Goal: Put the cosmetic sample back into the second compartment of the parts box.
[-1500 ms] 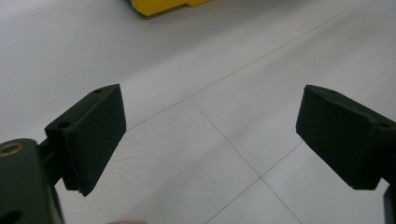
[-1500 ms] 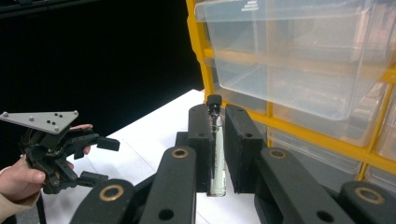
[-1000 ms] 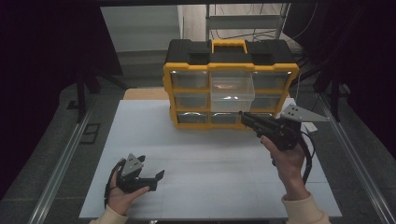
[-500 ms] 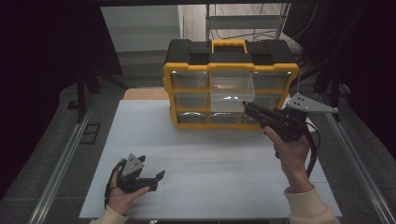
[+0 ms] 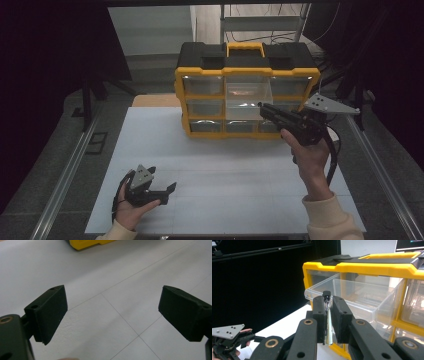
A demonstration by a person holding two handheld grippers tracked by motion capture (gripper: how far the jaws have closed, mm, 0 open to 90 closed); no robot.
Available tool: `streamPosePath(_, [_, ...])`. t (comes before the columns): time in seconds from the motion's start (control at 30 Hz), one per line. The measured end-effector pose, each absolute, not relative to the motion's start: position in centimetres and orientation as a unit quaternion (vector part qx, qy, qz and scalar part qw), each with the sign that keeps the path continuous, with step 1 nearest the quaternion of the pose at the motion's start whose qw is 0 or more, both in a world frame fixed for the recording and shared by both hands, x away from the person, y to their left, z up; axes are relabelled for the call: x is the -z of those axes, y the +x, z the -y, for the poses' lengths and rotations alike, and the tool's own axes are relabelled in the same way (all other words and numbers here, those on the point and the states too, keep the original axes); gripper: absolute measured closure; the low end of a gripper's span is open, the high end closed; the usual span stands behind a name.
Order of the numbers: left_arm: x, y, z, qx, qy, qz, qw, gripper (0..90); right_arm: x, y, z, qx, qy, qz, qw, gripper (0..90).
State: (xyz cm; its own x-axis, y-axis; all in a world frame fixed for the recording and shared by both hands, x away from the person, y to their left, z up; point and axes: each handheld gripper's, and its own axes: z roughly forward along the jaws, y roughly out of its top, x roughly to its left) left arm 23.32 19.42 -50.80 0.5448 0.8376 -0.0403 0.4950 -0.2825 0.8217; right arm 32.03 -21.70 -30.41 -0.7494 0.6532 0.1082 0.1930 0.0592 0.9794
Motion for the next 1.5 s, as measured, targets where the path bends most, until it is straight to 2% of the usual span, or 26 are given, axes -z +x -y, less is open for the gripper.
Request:
streamPosePath(0.67, [50.8, 23.3, -19.4, -0.207, 0.773, -0.430, 0.418, 9.0, 27.9, 34.5, 20.2, -0.607, 0.304, -0.702, 0.214, 81.5])
streamPosePath(1.37, [50.8, 23.3, -19.5, -0.208, 0.774, -0.429, 0.416, 9.1, 27.1, 38.2, 18.2, -0.578, 0.328, -0.711, 0.231, 81.3])
streamPosePath(1.47, [50.8, 23.4, -19.5, -0.208, 0.775, -0.429, 0.415, 9.1, 27.2, 38.6, 18.0, -0.573, 0.329, -0.712, 0.238, 79.8])
streamPosePath(1.5, [50.8, 23.4, -19.5, -0.208, 0.774, -0.430, 0.415, 9.1, 27.3, 38.7, 17.8, -0.569, 0.331, -0.713, 0.240, 74.8])
